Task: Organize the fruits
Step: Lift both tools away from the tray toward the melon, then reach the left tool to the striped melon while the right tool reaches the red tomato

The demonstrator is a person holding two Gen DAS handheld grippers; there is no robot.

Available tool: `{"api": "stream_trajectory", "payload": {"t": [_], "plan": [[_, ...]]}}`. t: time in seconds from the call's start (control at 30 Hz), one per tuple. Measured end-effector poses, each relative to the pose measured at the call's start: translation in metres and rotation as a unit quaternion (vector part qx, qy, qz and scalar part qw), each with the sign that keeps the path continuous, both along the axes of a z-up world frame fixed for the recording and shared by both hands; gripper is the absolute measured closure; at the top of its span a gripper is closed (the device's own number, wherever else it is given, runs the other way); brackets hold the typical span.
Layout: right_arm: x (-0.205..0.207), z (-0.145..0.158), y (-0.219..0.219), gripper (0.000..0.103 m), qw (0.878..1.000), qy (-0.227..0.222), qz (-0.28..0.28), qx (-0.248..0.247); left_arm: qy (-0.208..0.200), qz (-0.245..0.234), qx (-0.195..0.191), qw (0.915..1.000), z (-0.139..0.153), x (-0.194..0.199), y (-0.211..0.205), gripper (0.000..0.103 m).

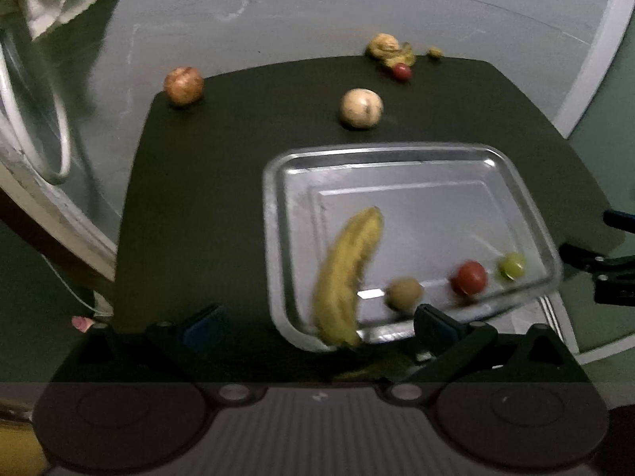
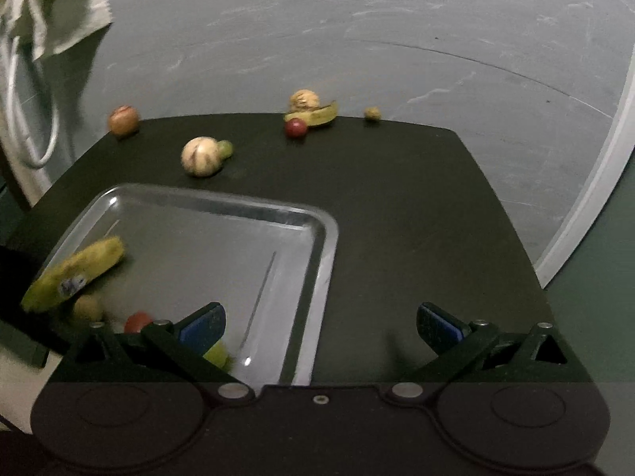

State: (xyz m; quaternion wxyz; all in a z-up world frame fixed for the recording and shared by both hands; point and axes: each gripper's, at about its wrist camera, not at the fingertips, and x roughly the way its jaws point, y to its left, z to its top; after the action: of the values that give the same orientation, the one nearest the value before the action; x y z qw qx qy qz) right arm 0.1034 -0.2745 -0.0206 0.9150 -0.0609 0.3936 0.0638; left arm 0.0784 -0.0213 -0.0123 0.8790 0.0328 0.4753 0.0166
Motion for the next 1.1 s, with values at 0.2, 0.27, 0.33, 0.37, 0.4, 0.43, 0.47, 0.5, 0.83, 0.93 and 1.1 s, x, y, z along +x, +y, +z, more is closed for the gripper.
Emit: {"api": "stream_trajectory", "payload": {"t": [0.2,0.27,0.33,0.37,0.4,0.43,0.47,0.5,0.83,0.93,1.1], "plan": [[0.025,0.000,0.000,0.001,0.999,-0.003,-0.033,0.005,-0.002,0.007,0.000,1.0000,0.001,0.038,0.021,0.001],[0.033,-0.001,0.001,0.001,0.999,-0.001,-0.035,0.010,-0.004,0.006,-0.002,1.0000,0.002,0.052,0.025,0.001],[0.043,0.000,0.002,0.001,0.999,-0.001,-0.029,0.012,-0.009,0.003,-0.004,0.9999,0.002,0.063,0.028,0.001],[0.049,0.000,0.003,0.001,1.000,-0.001,-0.025,0.012,-0.013,0.001,-0.006,0.9999,0.002,0.069,0.029,0.001],[0.055,0.001,0.004,0.001,1.000,-0.002,-0.021,0.012,-0.021,-0.002,-0.011,0.9997,0.003,0.076,0.030,0.001],[0.061,0.002,0.005,0.001,1.000,-0.004,-0.015,0.012,-0.027,-0.006,-0.015,0.9995,0.003,0.082,0.031,0.001],[0.068,0.004,0.006,0.001,1.000,-0.007,-0.010,0.012,-0.031,-0.009,-0.019,0.9993,0.004,0.087,0.031,0.001],[0.074,0.006,0.007,0.001,1.000,-0.010,-0.005,0.012,-0.035,-0.012,-0.024,0.9990,0.004,0.094,0.031,0.001],[0.144,0.017,0.014,0.001,0.999,-0.019,0.036,0.028,-0.064,-0.036,-0.048,0.9962,-0.009,0.153,0.018,0.001],[0.161,0.011,0.015,0.001,0.999,-0.014,0.031,0.039,-0.068,-0.043,-0.048,0.9956,-0.014,0.168,0.014,0.001],[0.186,-0.002,0.017,0.001,0.998,0.008,0.022,0.060,-0.065,-0.041,-0.071,0.9945,-0.019,0.191,0.009,0.001]]}}
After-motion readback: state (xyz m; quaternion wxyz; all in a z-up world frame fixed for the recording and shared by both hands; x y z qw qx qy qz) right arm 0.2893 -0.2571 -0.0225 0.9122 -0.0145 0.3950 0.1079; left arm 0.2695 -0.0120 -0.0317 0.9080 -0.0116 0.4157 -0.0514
